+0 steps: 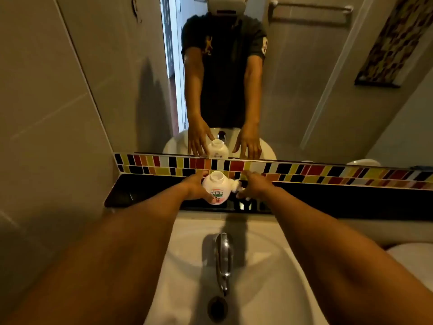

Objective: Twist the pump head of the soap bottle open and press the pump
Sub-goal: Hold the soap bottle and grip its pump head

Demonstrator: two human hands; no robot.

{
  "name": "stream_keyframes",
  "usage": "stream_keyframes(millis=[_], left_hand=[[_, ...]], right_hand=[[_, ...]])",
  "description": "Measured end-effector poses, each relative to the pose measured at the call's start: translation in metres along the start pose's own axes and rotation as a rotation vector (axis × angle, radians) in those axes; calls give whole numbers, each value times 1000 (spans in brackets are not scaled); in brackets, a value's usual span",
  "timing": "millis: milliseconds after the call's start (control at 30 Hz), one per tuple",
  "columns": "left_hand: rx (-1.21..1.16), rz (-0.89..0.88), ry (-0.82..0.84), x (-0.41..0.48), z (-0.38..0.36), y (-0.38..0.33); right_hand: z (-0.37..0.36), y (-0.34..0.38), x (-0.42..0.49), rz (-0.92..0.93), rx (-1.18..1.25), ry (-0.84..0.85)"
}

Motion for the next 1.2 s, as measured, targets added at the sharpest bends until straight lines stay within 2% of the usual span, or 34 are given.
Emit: stream_keyframes(millis=[200,400,500,567,633,733,833,1067,1200], left_hand=[[-343,-23,-213,10,-20,20],[-392,-35,-266,20,-28,29],[-383,-29,-287,19,-23,31],[-383,-30,-291,15,-15,32],[-348,-26,-280,10,-3,32],[-218,-11,-264,-2,20,33],[-46,-14,-257,-14,36,30],[141,-90,-232,-41,45,4],[186,-121,-163,-51,41,-14]], right_hand=[[-35,-6,16,20,69,-156],[-43,-8,24,-26,220,-274],[-42,-9,26,-104,344,-193],[-38,-11,26,-118,511,-95],[-30,-11,23,-75,642,-28],[-12,-8,9,30,702,28],[5,2,-8,124,503,-24],[33,26,-56,321,-32,-305],[41,44,-85,434,-177,-416]])
Point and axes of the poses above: each hand's wrist, its own x-axis towards the middle knuckle, its own z-axis out of the back of the hand, y = z × x, the point moved 5 cm from there along x, towards the middle knuckle, and after that the axes turned 15 degrees about -z, right-handed, at the moved point
